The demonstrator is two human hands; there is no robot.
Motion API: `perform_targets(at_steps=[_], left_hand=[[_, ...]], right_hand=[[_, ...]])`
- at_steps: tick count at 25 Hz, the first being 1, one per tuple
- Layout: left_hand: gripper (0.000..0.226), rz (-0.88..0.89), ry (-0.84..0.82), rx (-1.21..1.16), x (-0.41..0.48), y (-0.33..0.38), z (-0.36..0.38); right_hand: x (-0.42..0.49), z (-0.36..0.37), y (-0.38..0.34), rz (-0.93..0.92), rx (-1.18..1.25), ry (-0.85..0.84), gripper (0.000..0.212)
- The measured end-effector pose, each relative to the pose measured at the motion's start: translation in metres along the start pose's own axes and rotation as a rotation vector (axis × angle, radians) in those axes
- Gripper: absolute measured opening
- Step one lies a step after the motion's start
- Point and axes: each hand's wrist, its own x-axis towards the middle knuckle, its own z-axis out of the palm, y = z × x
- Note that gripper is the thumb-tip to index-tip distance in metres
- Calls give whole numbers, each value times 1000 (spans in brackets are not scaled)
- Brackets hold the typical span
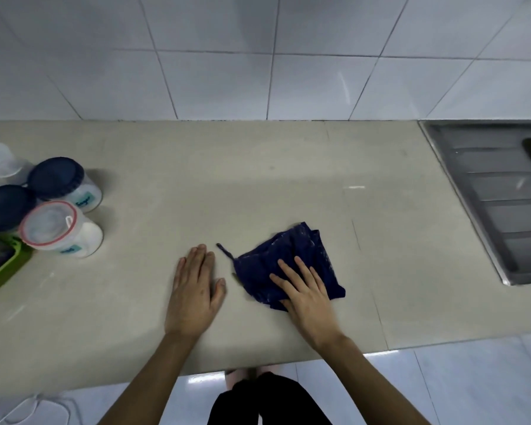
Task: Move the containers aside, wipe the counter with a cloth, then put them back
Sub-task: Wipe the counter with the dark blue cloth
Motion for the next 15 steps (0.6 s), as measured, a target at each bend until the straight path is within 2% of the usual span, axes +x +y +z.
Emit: perform_targets(at_steps=[6,10,15], left_hand=[[52,10,-29,163,-6,7,-3],[54,84,-62,142,-11,39,0],[57,131,-109,79,-8,99,12]], right_hand=[[-24,-1,0,-20,-90,-3,62],[-27,-6,12,-31,-68,18,58],[-56,-25,89,69,-51,71,55]])
